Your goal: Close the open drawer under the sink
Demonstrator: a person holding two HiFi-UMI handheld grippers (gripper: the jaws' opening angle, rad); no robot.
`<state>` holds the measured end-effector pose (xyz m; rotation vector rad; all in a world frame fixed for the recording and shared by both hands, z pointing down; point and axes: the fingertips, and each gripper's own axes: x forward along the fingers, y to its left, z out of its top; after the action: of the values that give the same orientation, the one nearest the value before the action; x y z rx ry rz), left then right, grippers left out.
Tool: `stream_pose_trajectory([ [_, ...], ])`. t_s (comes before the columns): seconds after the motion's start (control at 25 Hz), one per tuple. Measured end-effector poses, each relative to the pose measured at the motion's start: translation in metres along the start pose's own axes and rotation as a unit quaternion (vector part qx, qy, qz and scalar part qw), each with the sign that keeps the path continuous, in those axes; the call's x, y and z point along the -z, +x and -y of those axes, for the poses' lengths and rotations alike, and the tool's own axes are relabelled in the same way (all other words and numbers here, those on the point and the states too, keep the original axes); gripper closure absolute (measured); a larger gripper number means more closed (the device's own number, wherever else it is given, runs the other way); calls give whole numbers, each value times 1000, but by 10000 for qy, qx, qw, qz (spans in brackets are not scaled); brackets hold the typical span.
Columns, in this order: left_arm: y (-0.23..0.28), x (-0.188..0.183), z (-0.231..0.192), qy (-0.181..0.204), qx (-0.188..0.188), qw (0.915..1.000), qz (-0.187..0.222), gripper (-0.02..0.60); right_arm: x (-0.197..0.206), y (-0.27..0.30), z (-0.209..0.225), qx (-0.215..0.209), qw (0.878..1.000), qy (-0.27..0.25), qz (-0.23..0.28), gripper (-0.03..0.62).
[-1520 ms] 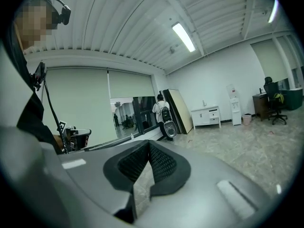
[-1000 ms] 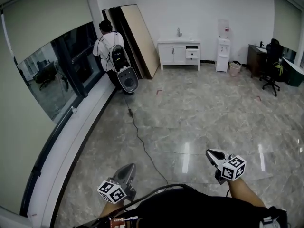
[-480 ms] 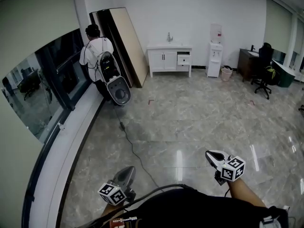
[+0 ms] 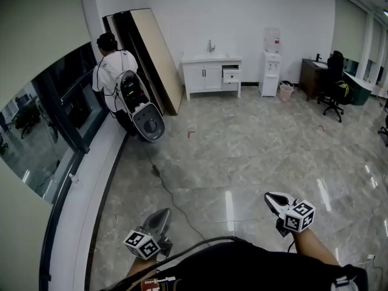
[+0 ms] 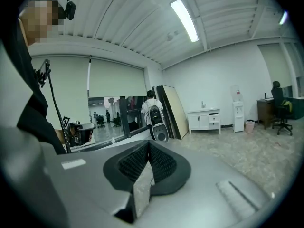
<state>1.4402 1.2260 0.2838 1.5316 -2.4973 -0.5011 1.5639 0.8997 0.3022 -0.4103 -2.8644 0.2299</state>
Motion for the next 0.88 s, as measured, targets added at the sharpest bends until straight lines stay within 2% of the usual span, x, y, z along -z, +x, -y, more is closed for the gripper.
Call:
stream_pose_trajectory([
  [0.16,32,5,-13,39,50,9998,-190,583,0,19,35,76,9999,125,-43,592],
  [0.36,86,1,-37,89,-171,9996,-195,583,-15,60,92,-142,9998,126,5,592],
  [0.6,208,-6,-27,47,-320,9995,19,583,-49,76,213,-269,9995,144,26,592],
  [0.8,302,-17,-15,146,-431,9988,206,583,-83,83,306,-408,9991,-58,130,592],
  [0.88,333,-16,-11,143,-443,9988,163,583,-91,89,336,-399,9991,-35,164,592],
])
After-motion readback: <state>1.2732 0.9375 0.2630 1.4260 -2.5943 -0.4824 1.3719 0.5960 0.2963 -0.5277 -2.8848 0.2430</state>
